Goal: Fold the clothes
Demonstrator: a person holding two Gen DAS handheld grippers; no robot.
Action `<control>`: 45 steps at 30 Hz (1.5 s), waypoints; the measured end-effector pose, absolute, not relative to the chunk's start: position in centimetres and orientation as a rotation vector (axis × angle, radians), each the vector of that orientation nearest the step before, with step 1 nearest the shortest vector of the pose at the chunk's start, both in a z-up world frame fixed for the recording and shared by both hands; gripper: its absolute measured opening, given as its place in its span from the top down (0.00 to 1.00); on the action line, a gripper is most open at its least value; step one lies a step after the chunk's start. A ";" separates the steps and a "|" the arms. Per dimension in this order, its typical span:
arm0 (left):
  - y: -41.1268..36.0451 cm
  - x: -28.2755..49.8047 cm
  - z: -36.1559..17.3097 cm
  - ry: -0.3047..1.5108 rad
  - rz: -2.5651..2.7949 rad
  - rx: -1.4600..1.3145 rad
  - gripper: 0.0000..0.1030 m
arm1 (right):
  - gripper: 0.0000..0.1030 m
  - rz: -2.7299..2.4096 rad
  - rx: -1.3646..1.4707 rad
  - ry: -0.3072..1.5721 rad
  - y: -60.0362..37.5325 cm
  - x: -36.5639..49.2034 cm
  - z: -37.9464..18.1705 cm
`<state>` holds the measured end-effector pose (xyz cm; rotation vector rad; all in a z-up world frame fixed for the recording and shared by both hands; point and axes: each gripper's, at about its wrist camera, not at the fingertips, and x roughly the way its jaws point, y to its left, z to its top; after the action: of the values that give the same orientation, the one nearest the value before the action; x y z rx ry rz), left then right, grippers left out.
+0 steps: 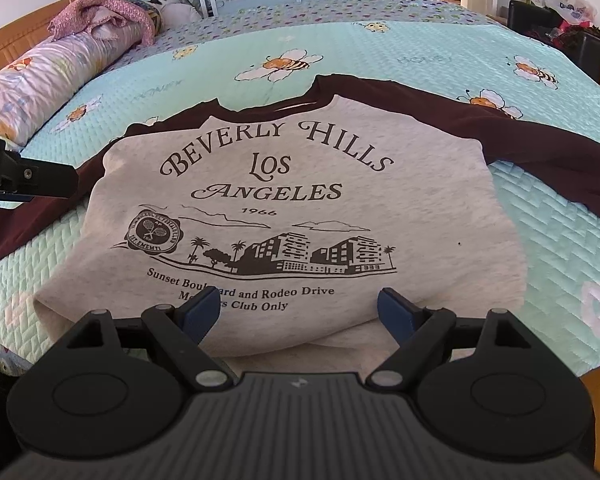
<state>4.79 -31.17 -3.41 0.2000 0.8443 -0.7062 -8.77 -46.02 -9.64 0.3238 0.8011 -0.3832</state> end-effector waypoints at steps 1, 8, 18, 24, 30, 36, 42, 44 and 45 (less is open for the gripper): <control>-31.1 4.9 -3.4 0.843 -0.701 0.201 0.22 | 0.16 -0.383 0.321 0.803 -46.0 -8.7 -9.6; -30.5 5.5 -3.3 0.830 -0.643 0.205 0.22 | 0.16 -0.379 0.299 0.816 -45.4 -8.2 -9.5; -28.8 6.5 -2.6 0.777 -0.515 0.222 0.22 | 0.16 -0.372 0.265 0.835 -44.3 -7.3 -9.3; -28.2 6.7 -2.6 0.780 -0.514 0.211 0.22 | 0.16 -0.362 0.247 0.844 -43.6 -6.8 -9.2; -28.2 6.7 -2.5 0.776 -0.523 0.208 0.22 | 0.16 -0.358 0.235 0.847 -43.2 -6.5 -9.1; -28.2 6.6 -2.4 0.773 -0.527 0.213 0.22 | 0.16 -0.358 0.233 0.846 -43.1 -6.5 -9.0; -28.3 6.4 -2.3 0.772 -0.529 0.218 0.22 | 0.16 -0.354 0.234 0.844 -43.0 -6.5 -8.9; -28.3 6.4 -2.3 0.773 -0.530 0.220 0.22 | 0.16 -0.355 0.239 0.842 -43.1 -6.6 -8.9; -28.4 6.4 -2.4 0.775 -0.531 0.221 0.22 | 0.16 -0.355 0.240 0.841 -43.1 -6.6 -8.9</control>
<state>6.44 -28.35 -2.38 0.2209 0.7754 -0.5307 -6.60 -43.11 -8.91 0.2405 0.8407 -0.3551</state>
